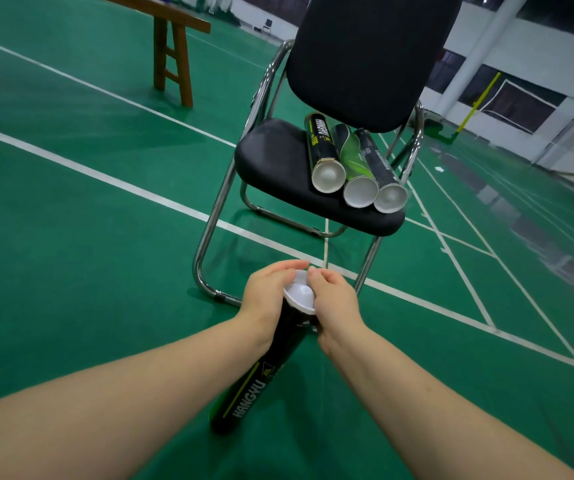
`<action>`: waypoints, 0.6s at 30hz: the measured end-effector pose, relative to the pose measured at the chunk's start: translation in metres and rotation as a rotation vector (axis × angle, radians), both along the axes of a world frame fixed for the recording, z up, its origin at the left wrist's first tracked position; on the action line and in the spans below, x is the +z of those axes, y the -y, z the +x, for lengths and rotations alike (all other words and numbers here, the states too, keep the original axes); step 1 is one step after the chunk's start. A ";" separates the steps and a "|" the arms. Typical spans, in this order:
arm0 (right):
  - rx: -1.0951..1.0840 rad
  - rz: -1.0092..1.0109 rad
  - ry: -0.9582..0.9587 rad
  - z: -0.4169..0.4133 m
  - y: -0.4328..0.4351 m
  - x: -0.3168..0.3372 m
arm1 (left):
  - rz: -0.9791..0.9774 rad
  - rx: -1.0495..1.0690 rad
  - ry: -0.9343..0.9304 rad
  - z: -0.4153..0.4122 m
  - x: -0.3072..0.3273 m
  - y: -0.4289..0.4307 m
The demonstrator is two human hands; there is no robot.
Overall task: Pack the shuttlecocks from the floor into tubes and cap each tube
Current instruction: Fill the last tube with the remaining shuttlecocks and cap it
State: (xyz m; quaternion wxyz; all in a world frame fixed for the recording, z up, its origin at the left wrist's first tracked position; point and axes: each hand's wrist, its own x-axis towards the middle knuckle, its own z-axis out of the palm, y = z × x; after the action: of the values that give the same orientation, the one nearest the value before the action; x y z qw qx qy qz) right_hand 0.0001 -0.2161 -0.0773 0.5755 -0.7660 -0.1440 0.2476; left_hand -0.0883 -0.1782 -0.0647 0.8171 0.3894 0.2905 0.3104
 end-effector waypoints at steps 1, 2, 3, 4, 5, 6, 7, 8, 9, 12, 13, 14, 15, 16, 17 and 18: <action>-0.001 0.002 -0.004 -0.001 0.000 0.000 | -0.005 0.009 -0.006 -0.001 0.001 0.001; -0.002 0.005 -0.009 -0.004 0.000 0.000 | -0.009 0.021 -0.012 -0.002 0.001 0.001; -0.004 0.010 -0.012 -0.006 -0.001 0.000 | -0.012 0.035 -0.015 -0.002 0.000 0.002; -0.009 0.010 -0.016 -0.007 -0.002 0.000 | -0.018 0.045 -0.020 -0.002 0.000 0.002; -0.015 0.006 -0.026 -0.008 -0.002 0.000 | -0.021 0.045 -0.029 -0.002 0.000 0.002; -0.020 -0.001 -0.044 -0.007 -0.002 0.002 | -0.021 0.036 -0.042 -0.002 0.000 0.002; -0.023 -0.007 -0.074 -0.006 -0.003 0.004 | -0.014 0.020 -0.061 -0.001 0.002 0.002; -0.027 -0.015 -0.118 -0.004 -0.005 0.006 | -0.001 0.007 -0.086 0.000 0.003 0.001; -0.035 -0.017 -0.180 -0.003 -0.007 0.008 | 0.017 0.005 -0.110 0.000 0.005 -0.001; -0.076 0.031 -0.407 -0.006 -0.011 0.014 | 0.044 0.027 -0.150 0.002 0.005 -0.005; -0.092 0.053 -0.436 -0.007 -0.012 0.015 | 0.054 0.034 -0.156 0.002 0.005 -0.005; -0.112 0.084 -0.436 -0.011 -0.011 0.015 | 0.066 0.039 -0.167 0.003 0.002 -0.005; -0.122 0.121 -0.405 -0.017 -0.008 0.016 | 0.080 0.045 -0.181 0.004 0.000 -0.004; -0.131 0.158 -0.348 -0.023 -0.003 0.015 | 0.093 0.052 -0.194 0.006 -0.002 -0.004; -0.139 0.196 -0.273 -0.030 0.002 0.014 | 0.102 0.063 -0.201 0.008 -0.003 -0.004; -0.137 0.227 -0.187 -0.036 0.008 0.009 | 0.111 0.081 -0.204 0.011 -0.004 -0.004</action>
State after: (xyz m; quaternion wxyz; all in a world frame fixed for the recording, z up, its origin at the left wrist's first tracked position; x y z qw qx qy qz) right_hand -0.0358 -0.2240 -0.0686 0.6848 -0.6777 -0.0643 0.2600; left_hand -0.0778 -0.1744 -0.0684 0.7475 0.4515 0.3697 0.3174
